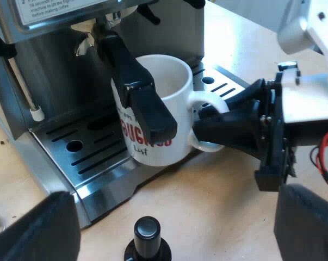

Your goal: Remove mug from coffee machine

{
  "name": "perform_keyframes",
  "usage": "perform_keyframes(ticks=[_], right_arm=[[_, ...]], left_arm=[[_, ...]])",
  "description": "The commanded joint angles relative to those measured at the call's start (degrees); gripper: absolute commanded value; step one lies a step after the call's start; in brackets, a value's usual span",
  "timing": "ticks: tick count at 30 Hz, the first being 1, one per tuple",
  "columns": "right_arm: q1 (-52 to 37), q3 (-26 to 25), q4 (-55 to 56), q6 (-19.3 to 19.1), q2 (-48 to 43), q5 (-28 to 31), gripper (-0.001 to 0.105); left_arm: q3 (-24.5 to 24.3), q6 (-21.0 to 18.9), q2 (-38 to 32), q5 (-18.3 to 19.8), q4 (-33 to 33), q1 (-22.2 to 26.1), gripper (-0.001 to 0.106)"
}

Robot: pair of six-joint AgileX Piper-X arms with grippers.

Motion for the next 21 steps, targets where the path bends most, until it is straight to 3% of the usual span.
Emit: perform_keyframes(ticks=[1, 4, 9, 21], right_arm=[[0.3, 0.9, -0.5, 0.0, -2.0, 1.1, 0.000], [0.3, 1.9, -0.5, 0.0, -3.9, 1.5, 0.000], [0.6, 3.1, 0.0, 0.0, -7.7, 1.5, 0.000], [0.6, 6.0, 5.9, 0.0, -17.1, 1.5, 0.000]], left_arm=[[-0.1, -0.1, 0.0, 0.4, -0.6, -0.2, 0.079], [-0.1, -0.1, 0.0, 1.7, -0.6, -0.2, 0.079], [-0.1, -0.1, 0.0, 9.0, -0.9, -0.2, 0.079], [-0.1, -0.6, 0.0, 10.6, -1.1, -0.2, 0.079]])
